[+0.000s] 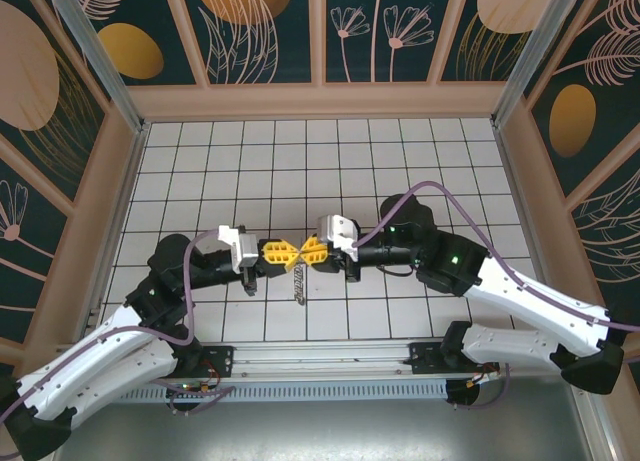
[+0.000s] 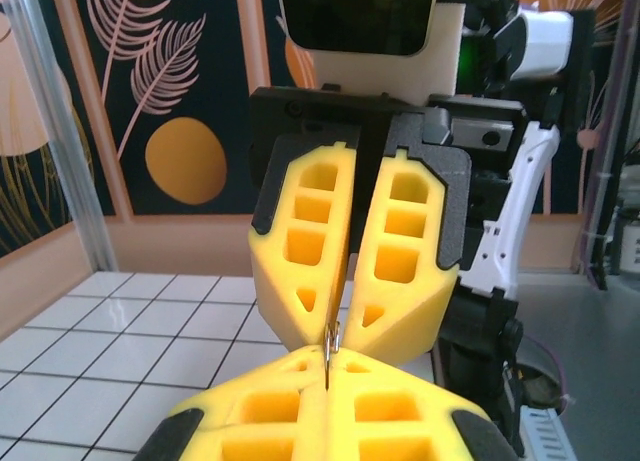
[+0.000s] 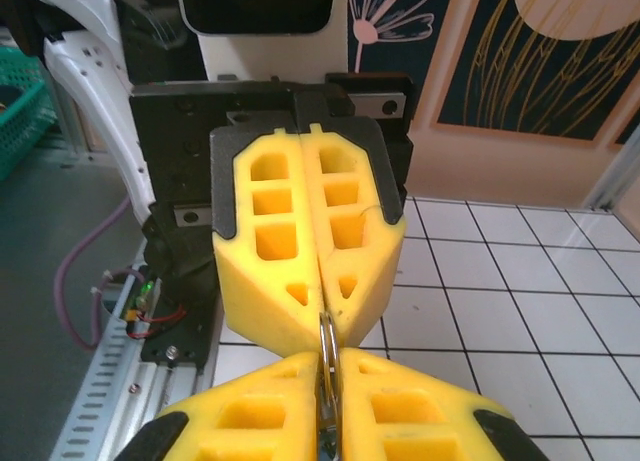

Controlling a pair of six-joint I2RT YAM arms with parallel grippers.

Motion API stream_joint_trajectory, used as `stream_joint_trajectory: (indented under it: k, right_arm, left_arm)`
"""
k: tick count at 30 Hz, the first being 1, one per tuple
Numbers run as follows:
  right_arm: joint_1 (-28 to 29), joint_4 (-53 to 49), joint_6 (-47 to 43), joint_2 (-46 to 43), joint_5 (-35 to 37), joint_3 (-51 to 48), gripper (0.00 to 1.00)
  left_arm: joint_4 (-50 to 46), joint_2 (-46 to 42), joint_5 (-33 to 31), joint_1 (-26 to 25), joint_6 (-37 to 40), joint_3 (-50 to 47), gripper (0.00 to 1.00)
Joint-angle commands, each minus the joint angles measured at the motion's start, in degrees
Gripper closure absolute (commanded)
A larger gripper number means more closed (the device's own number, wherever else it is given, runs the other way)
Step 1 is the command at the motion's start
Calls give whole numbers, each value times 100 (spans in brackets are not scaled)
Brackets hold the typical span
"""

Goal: Put the keys on the keyring

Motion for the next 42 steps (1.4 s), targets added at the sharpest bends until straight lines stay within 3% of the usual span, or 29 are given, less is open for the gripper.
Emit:
stream_joint_trajectory:
  k: [1,4,6,9,13,16,21,24,29,34,38,42]
  right_arm:
    - [-83,379,188,-143,-321,-172,87]
    - [-153,429,203,-210,-375,-172,95]
    - [-190,346,148,-202,-359,-112,100]
    - [-203,157,-12,-150,-180,34,100]
    - [-196,-409,-311,151,130,427,100]
    - [-95,-784,-513,402,411,708,100]
    - [160,-1190,-731,747,841,1061,100]
    - [225,-1279,-760,817,952,1140,100]
    - [218,-989,-549,574,893,892,100]
    - [102,-287,-156,170,385,308,89]
    - [-25,20,21,-35,37,69,87]
    - [-101,82,82,-130,-157,11,86]
  left_arm:
    - [1133,-93,336,-5,-415,-121,100]
    - [1299,-41,463,-7,-605,-139,100]
    - [881,50,490,-3,-530,45,100]
    - [-544,231,11,-6,-36,541,100]
    - [-2030,480,-748,-5,557,1116,84]
    - [-2574,662,-1044,-6,843,1326,81]
    - [-2867,890,-1215,-5,1020,1344,86]
    - [-2722,950,-1206,1,979,1247,100]
    - [-1856,668,-1015,-5,686,879,100]
    - [-86,315,-184,-6,43,289,100]
    - [1565,297,297,-2,-768,-243,100]
    - [1991,367,560,-6,-1088,-316,100]
